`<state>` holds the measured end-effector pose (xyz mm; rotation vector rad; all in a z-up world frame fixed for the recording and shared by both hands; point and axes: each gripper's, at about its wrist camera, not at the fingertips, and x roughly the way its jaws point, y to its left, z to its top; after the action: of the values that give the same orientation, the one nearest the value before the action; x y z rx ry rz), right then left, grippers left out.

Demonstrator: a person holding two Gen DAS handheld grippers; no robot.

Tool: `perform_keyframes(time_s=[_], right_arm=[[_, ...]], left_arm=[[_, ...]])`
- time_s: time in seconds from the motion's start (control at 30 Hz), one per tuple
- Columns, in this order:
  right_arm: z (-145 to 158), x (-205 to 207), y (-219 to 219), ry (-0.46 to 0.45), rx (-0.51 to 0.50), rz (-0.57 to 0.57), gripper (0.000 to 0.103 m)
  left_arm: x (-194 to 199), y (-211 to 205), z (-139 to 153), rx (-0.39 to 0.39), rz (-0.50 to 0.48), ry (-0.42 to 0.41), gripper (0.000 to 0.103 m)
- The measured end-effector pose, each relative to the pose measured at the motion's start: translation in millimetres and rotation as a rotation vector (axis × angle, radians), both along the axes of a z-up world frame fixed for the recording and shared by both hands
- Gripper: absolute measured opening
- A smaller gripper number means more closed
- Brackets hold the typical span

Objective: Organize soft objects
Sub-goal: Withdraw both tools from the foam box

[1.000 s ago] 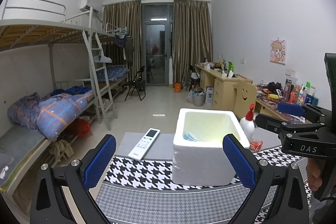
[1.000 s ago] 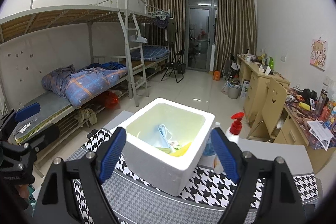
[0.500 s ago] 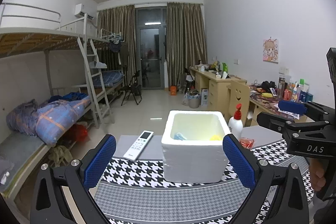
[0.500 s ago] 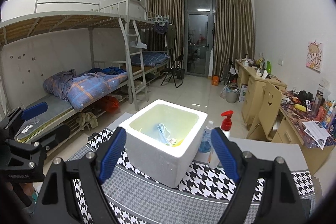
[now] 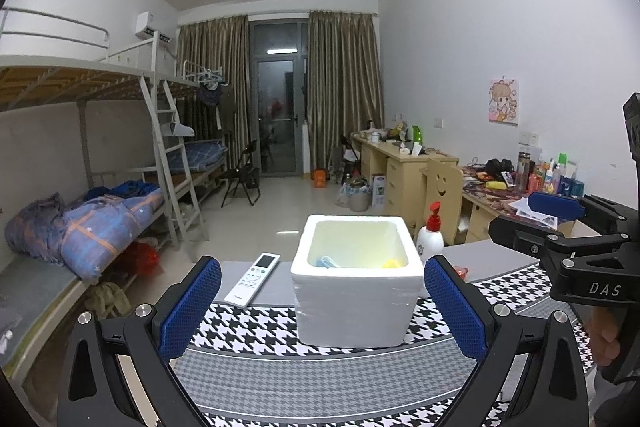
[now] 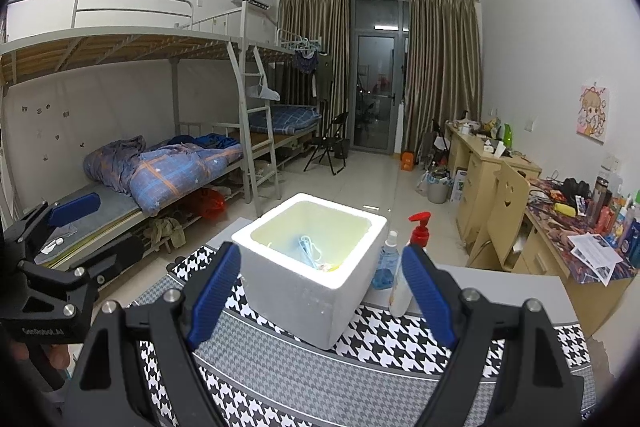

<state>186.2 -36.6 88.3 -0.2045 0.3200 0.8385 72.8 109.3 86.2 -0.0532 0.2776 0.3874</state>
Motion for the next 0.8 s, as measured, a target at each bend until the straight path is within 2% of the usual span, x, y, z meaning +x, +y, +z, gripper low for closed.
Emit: perform_keyframes(time_s=[0.43, 0.8], right_arm=[[-8, -15, -21, 0.005, 0.016, -0.006, 0.086], [-10, -26, -37, -0.006, 0.036, 0.001, 0.086]], left_arm=[[-7, -14, -12, -0.034, -0.053, 0.000, 0.102], [-11, -26, -15, -0.027, -0.079, -0.002, 0.102]])
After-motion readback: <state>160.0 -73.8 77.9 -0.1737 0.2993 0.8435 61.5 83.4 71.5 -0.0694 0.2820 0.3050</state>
